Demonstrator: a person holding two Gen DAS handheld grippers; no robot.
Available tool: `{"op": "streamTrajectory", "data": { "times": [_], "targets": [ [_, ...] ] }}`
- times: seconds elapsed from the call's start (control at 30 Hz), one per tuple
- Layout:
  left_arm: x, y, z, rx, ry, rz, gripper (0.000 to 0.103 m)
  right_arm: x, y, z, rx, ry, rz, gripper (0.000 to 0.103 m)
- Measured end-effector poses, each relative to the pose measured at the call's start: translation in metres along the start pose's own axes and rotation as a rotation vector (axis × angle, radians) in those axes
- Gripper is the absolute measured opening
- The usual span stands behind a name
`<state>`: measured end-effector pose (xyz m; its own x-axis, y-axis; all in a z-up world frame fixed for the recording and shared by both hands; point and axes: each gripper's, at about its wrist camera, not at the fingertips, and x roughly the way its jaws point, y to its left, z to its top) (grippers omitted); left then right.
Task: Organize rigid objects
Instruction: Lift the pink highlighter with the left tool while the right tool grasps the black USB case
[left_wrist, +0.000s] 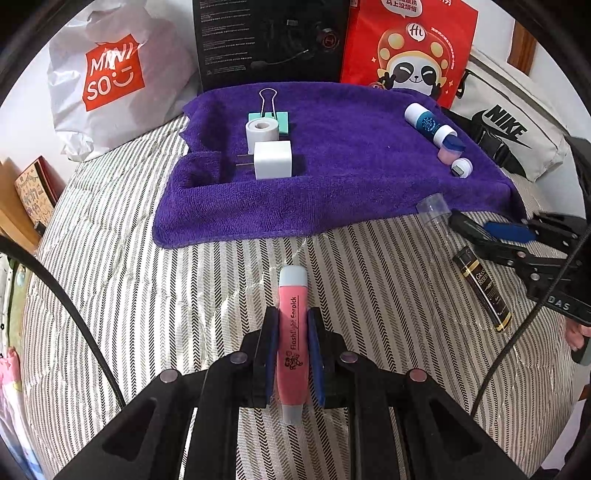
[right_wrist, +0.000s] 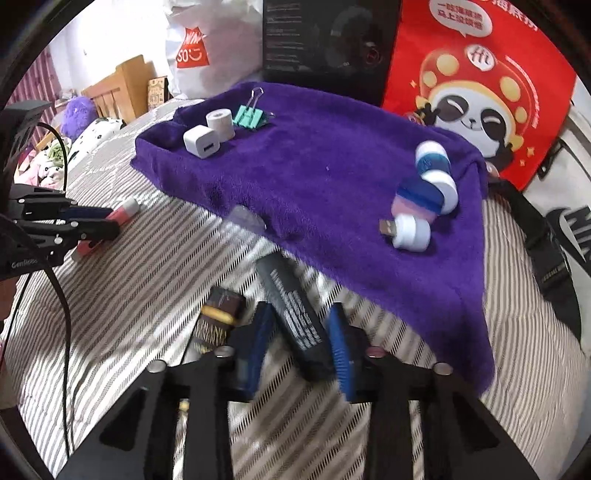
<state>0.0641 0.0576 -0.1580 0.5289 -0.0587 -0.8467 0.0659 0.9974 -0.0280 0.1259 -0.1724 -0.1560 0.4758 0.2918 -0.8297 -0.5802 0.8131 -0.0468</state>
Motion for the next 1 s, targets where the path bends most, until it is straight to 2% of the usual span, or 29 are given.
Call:
{"op": "streamTrajectory", "data": {
  "times": [0.1, 0.17, 0.47, 0.6, 1.0],
  "targets": [
    [0.0, -0.001, -0.001, 0.001, -0.003, 0.001, 0.016, -0.007, -0.008, -0.009, 0.092, 0.034, 0.068, 0.023],
    [0.0, -0.001, -0.001, 0.002, -0.005, 0.002, 0.016, -0.01, -0.006, -0.013, 0.097, 0.036, 0.095, 0.023],
    [0.0, -0.003, -0.001, 0.003, -0.003, 0.008, 0.016, -0.002, 0.008, -0.005, 0.04, 0.028, 0.014, 0.022],
    [0.0, -0.003, -0.001, 0.0, -0.004, 0.012, 0.016, -0.002, 0.01, -0.006, 0.057, 0.033, -0.017, 0.022],
    [0.0, -0.003, 0.0, -0.01, -0.007, 0.015, 0.016, -0.004, 0.01, -0.008, 0.106, 0.036, -0.03, 0.022]
  ]
}}
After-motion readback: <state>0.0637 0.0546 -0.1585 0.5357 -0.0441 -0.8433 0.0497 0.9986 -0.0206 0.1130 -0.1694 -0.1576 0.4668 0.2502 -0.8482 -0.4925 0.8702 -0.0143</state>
